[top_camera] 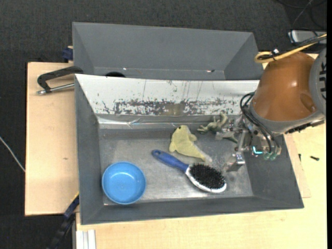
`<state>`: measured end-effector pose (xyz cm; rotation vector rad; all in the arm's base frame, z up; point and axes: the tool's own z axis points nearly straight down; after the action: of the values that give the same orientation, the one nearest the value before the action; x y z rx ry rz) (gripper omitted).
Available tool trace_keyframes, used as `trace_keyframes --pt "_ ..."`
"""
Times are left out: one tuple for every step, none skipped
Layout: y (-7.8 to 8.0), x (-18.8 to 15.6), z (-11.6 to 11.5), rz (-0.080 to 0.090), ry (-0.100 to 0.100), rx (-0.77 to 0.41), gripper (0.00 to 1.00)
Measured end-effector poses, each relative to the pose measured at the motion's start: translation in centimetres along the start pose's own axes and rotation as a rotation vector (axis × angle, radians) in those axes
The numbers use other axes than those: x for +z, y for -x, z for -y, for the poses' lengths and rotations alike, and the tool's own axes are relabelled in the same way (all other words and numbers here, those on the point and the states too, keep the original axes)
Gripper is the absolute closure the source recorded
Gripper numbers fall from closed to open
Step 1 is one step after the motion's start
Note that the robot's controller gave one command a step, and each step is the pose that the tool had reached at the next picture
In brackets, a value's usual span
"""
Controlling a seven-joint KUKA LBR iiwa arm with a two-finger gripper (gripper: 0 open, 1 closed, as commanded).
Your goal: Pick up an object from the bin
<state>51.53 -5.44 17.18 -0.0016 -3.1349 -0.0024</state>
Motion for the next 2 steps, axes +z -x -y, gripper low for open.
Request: trace_keyframes --pt "0.7 -10.2 2.1 0.021 -0.005 -0.119 0.00" --pt "2.4 1.2 0.1 0.002 0.000 -0.703 0.00"
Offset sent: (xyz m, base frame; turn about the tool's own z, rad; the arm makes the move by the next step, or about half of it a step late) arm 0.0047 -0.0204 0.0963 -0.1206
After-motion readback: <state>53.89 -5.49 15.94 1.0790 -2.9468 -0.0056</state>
